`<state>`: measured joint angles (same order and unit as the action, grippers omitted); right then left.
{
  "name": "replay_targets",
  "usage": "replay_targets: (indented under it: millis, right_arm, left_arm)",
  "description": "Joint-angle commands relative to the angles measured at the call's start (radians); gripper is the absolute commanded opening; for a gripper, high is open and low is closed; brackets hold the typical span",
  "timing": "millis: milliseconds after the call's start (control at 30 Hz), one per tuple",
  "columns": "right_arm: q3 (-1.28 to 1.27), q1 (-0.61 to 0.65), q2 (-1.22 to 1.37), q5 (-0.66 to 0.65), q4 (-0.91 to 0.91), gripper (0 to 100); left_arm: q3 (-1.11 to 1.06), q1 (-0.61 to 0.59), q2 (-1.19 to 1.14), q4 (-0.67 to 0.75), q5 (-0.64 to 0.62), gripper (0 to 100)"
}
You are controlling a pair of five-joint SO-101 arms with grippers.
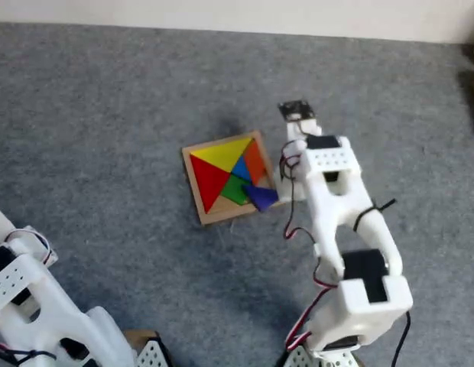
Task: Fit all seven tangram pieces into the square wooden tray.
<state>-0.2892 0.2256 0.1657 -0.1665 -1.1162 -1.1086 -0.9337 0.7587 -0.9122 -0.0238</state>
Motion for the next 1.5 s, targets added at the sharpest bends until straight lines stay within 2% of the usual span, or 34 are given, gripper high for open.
replay_targets:
  millis: [0,867,1100,1233,1367,1467]
  right_arm:
    - [0.114,0.013,0.053,0.003,0.016,0.5]
    - [0.621,0.038,0.417,0.003,0.013,0.5]
    - [0.665,0.096,0.417,0.003,0.012,0.5]
    - [0.685,0.076,0.381,-0.025,-0.001,0.5]
    - [0.702,0.031,0.260,-0.063,-0.124,0.5]
    - [0.684,0.053,0.170,-0.080,-0.174,0.5]
  left_arm:
    - [0.019,0.024,0.025,0.014,-0.011,15]
    - [0.019,0.024,0.025,0.014,-0.011,15]
    - [0.019,0.024,0.022,0.014,-0.011,15]
    - [0.019,0.024,0.022,0.014,-0.011,15]
    - [0.019,0.024,0.022,0.014,-0.011,15]
    - [0.019,0.025,0.022,0.015,-0.011,15]
